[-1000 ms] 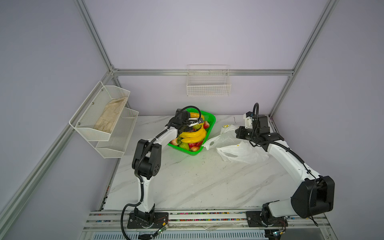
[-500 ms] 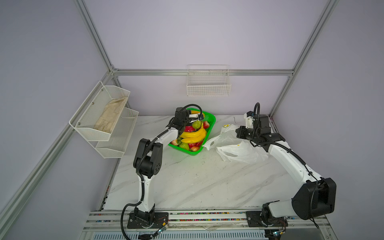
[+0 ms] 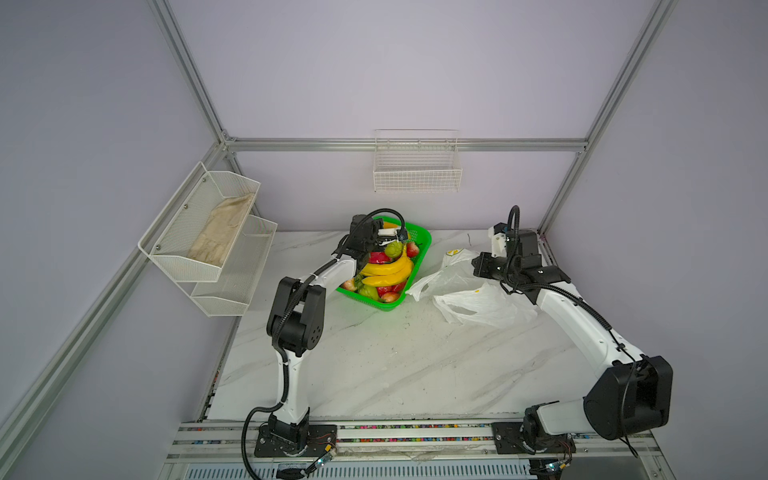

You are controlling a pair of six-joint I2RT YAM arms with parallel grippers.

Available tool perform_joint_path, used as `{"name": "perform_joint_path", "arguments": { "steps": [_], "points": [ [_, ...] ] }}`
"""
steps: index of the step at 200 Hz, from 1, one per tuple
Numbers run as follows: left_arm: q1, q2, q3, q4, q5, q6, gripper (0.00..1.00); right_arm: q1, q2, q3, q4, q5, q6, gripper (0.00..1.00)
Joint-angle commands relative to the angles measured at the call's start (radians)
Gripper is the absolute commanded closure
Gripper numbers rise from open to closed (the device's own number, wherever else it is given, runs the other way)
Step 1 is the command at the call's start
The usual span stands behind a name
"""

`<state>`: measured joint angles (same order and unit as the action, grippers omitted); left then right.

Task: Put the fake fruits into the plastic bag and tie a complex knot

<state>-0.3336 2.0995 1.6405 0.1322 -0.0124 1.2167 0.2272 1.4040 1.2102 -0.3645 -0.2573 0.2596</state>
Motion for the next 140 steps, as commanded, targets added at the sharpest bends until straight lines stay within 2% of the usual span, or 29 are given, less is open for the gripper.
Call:
{"name": "perform_joint_path", "arguments": {
  "steps": [1, 30, 79, 140],
  "points": [
    [0.013, 0.014, 0.034, -0.032, 0.017, -0.028, 0.42, -0.004, -0.025, -0.014, -0.013, 0.008, -0.005, 1.0],
    [0.016, 0.034, 0.061, -0.046, 0.017, -0.041, 0.39, -0.003, -0.026, -0.013, -0.013, 0.006, -0.005, 1.0],
    [0.017, 0.072, 0.11, -0.055, 0.013, -0.048, 0.39, -0.004, -0.025, -0.015, -0.015, 0.01, -0.002, 1.0],
    [0.016, 0.142, 0.19, -0.046, 0.001, -0.065, 0.45, -0.003, -0.025, -0.011, -0.016, 0.01, 0.0, 1.0]
  ]
}}
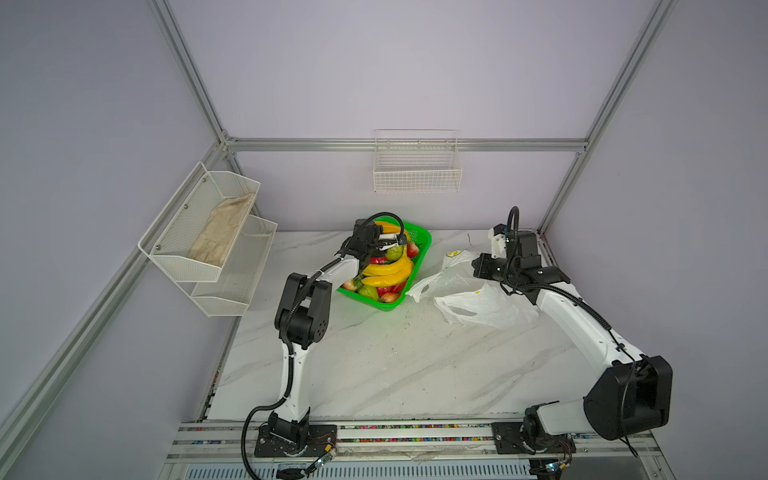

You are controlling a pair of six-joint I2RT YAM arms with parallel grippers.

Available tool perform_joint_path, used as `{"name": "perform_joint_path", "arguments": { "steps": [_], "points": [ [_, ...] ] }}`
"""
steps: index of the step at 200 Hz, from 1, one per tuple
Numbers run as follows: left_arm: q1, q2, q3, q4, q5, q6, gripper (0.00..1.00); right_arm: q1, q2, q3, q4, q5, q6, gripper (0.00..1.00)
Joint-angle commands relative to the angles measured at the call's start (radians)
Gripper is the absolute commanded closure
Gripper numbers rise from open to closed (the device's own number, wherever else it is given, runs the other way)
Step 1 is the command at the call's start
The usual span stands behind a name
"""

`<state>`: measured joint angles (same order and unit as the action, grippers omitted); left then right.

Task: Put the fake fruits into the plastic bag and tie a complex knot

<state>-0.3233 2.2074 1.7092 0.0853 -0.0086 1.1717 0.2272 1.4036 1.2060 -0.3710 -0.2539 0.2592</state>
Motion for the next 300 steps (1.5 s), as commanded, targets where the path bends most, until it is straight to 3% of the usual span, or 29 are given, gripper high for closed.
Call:
{"name": "perform_joint_path", "arguments": {
  "steps": [1, 85, 133, 181, 257, 300],
  "points": [
    [0.006, 0.035, 0.123, 0.001, -0.003, -0.02, 0.45, -0.003, -0.025, -0.008, -0.009, 0.006, 0.0, 1.0],
    [0.006, 0.097, 0.228, -0.061, 0.037, -0.037, 0.57, -0.004, -0.025, 0.003, -0.023, 0.016, -0.005, 1.0],
    [0.004, 0.041, 0.201, -0.065, 0.038, -0.035, 0.72, -0.004, -0.026, -0.002, -0.016, 0.015, -0.006, 1.0],
    [-0.004, -0.065, 0.126, -0.008, 0.008, -0.027, 0.77, -0.003, -0.025, 0.004, 0.0, 0.012, -0.002, 1.0],
    [-0.05, -0.311, -0.164, 0.106, -0.117, -0.118, 0.78, -0.004, -0.023, 0.016, 0.045, 0.001, 0.021, 1.0],
    [-0.169, -0.573, -0.453, 0.116, -0.272, -0.267, 0.78, -0.007, 0.003, 0.031, 0.053, 0.018, 0.027, 1.0]
  ]
}}
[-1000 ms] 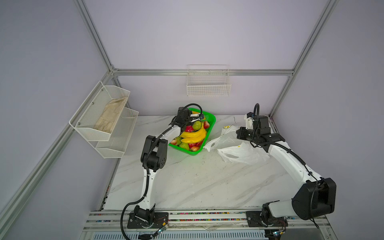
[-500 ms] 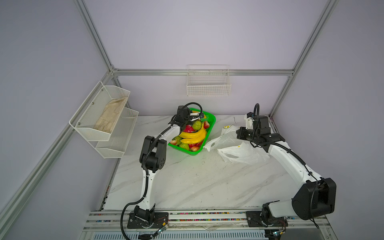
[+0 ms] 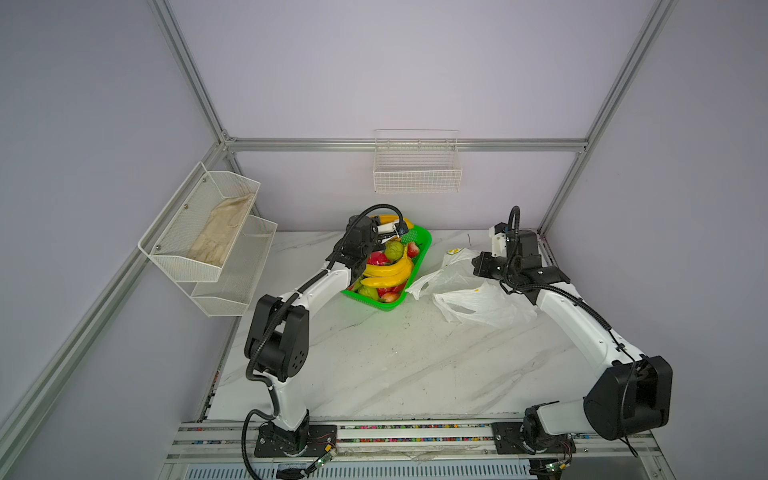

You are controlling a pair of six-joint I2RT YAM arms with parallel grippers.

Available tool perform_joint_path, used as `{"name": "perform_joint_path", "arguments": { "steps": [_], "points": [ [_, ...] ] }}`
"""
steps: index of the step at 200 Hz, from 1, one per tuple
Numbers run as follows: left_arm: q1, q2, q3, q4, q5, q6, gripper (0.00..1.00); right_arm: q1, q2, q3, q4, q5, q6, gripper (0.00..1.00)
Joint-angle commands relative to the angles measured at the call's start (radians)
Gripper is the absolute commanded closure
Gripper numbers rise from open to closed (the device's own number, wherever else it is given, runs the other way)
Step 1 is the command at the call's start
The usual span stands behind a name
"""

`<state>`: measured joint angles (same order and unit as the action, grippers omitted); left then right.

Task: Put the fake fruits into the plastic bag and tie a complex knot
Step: 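Lift the yellow banana out of the basket with the left gripper, then carry the banana toward the bag mouth held by the right gripper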

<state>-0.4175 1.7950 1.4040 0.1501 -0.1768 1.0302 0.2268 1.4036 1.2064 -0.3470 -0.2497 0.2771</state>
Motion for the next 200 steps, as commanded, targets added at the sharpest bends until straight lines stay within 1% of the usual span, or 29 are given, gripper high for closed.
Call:
{"name": "perform_joint_path", "arguments": {
  "steps": [1, 26, 40, 43, 54, 76, 98, 105, 114, 124, 142, 157, 168, 192, 200],
  "points": [
    [-0.079, -0.167, -0.152, 0.05, -0.108, -0.127, 0.78, -0.007, 0.004, 0.032, 0.029, 0.015, 0.009, 1.0],
    [-0.187, -0.311, -0.278, 0.001, -0.248, -0.247, 0.79, -0.013, 0.025, 0.041, 0.034, 0.011, 0.008, 1.0],
    [-0.257, -0.371, -0.321, -0.065, -0.335, -0.331, 0.79, -0.015, 0.032, 0.044, 0.041, 0.008, 0.009, 1.0],
    [-0.271, -0.411, -0.327, -0.09, -0.351, -0.349, 0.79, -0.016, 0.034, 0.041, 0.044, 0.007, 0.009, 1.0],
    [-0.319, -0.462, -0.34, -0.168, -0.41, -0.414, 0.79, -0.017, 0.038, 0.038, 0.056, 0.003, 0.014, 1.0],
    [-0.403, -0.539, -0.332, -0.353, -0.538, -0.604, 0.8, -0.023, 0.041, 0.027, 0.081, -0.003, 0.021, 1.0],
    [-0.482, -0.62, -0.311, -0.547, -0.592, -0.829, 0.82, -0.028, 0.04, 0.022, 0.1, 0.001, 0.023, 1.0],
    [-0.513, -0.645, -0.316, -0.593, -0.579, -0.887, 0.82, -0.029, 0.042, 0.021, 0.105, 0.0, 0.024, 1.0],
    [-0.545, -0.679, -0.33, -0.641, -0.523, -0.915, 0.82, -0.032, 0.047, 0.022, 0.108, -0.007, 0.025, 1.0],
    [-0.582, -0.707, -0.355, -0.679, -0.479, -0.99, 0.82, -0.033, 0.049, 0.026, 0.106, -0.014, 0.025, 1.0],
    [-0.614, -0.75, -0.433, -0.702, -0.339, -1.105, 0.82, -0.034, 0.047, 0.026, 0.108, -0.025, 0.025, 1.0],
    [-0.615, -0.761, -0.494, -0.677, -0.214, -1.193, 0.82, -0.034, 0.042, 0.024, 0.105, -0.033, 0.023, 1.0],
    [-0.615, -0.75, -0.532, -0.647, -0.151, -1.219, 0.82, -0.034, 0.035, 0.018, 0.106, -0.036, 0.022, 1.0],
    [-0.616, -0.694, -0.551, -0.561, -0.111, -1.238, 0.83, -0.034, 0.016, -0.001, 0.119, -0.051, 0.033, 1.0],
    [-0.615, -0.669, -0.55, -0.516, -0.105, -1.292, 0.84, -0.034, 0.012, -0.005, 0.121, -0.055, 0.036, 1.0]
  ]
}}
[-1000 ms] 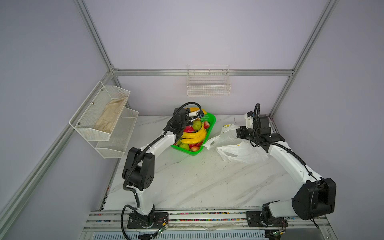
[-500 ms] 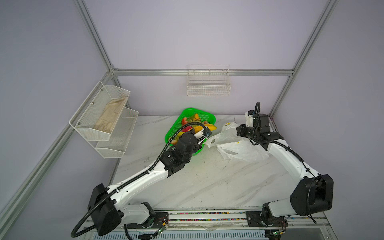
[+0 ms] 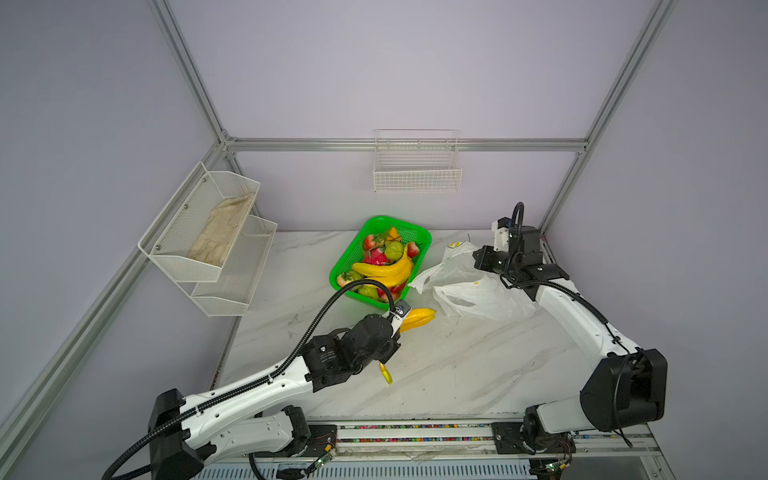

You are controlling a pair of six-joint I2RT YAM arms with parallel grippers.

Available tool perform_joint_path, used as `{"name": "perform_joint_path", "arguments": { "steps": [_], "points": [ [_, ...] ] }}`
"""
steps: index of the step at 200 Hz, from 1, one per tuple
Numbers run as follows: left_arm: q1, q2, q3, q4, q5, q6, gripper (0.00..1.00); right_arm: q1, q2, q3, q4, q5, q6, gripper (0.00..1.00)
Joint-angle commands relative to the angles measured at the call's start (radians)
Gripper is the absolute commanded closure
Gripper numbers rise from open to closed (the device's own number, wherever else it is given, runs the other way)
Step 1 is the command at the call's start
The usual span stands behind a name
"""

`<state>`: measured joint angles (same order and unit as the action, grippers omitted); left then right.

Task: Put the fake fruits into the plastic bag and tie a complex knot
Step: 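Carry the banana toward the bag mouth held by the right gripper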

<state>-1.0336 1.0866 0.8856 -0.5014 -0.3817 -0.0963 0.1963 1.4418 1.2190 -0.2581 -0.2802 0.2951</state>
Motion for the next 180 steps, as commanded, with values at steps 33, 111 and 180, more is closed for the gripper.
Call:
{"name": "perform_joint_path", "arguments": {
  "steps": [33, 111, 180],
  "points": [
    [0.039, 0.172, -0.018, 0.316, 0.155, -0.268, 0.88, -0.003, -0.046, -0.037, 0.038, -0.038, 0.021, 1.0],
    [0.177, 0.393, 0.092, 0.319, 0.261, -0.322, 0.89, -0.003, -0.051, -0.033, 0.021, -0.031, 0.026, 1.0],
    [0.2, 0.518, 0.308, 0.327, 0.339, -0.298, 0.88, -0.001, -0.093, -0.102, 0.025, -0.143, -0.003, 1.0]
  ]
}}
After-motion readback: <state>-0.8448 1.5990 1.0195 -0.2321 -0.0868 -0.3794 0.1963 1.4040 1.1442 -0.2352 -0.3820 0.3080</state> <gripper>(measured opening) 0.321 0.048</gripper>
